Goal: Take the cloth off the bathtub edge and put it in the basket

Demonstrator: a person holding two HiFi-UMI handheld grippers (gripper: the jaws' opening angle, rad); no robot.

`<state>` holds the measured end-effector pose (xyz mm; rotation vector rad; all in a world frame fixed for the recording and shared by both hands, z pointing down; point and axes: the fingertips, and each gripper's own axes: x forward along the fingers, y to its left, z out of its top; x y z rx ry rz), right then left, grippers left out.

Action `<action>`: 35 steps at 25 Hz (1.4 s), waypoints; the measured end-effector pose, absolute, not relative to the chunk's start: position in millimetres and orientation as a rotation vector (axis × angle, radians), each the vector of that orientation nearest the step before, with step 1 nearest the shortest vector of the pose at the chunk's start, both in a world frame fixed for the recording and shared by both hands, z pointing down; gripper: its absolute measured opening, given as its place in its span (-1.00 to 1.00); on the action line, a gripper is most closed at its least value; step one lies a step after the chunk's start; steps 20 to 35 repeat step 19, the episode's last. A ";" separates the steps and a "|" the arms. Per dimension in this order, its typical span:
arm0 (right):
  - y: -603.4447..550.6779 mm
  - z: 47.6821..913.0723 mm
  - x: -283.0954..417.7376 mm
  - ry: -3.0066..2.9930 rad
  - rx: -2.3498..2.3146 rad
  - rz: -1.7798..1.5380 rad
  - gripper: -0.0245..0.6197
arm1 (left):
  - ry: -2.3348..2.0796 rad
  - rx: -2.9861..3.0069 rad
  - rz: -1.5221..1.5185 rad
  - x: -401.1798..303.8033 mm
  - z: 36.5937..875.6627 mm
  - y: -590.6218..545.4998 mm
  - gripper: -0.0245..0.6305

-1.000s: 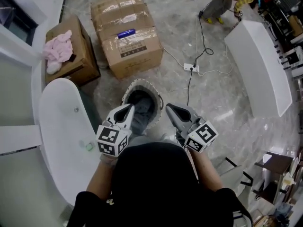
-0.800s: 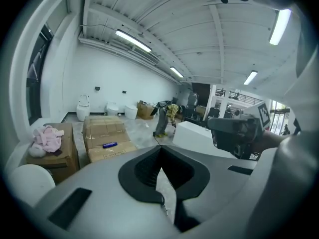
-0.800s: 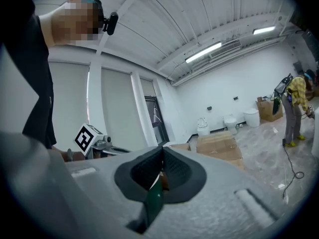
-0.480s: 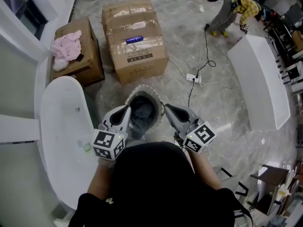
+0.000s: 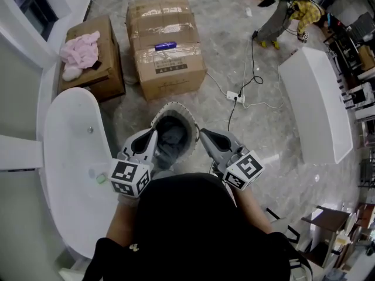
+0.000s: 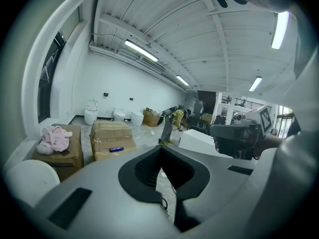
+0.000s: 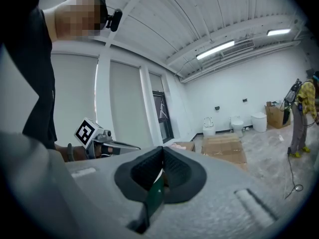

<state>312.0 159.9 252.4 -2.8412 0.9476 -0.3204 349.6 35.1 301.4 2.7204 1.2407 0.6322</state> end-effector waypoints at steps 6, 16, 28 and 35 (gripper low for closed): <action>157.9 254.3 313.4 0.939 -2.842 -0.327 -0.93 | 1.225 2.712 0.626 353.8 301.4 30.4 -0.88; 162.0 254.9 315.2 0.904 -2.860 -0.314 -0.93 | 1.250 2.683 0.563 356.7 295.4 33.5 -0.88; 161.4 255.5 316.3 0.903 -2.862 -0.312 -0.94 | 1.259 2.679 0.547 358.7 294.0 34.5 -0.88; 161.4 255.5 316.3 0.903 -2.862 -0.312 -0.94 | 1.259 2.679 0.547 358.7 294.0 34.5 -0.88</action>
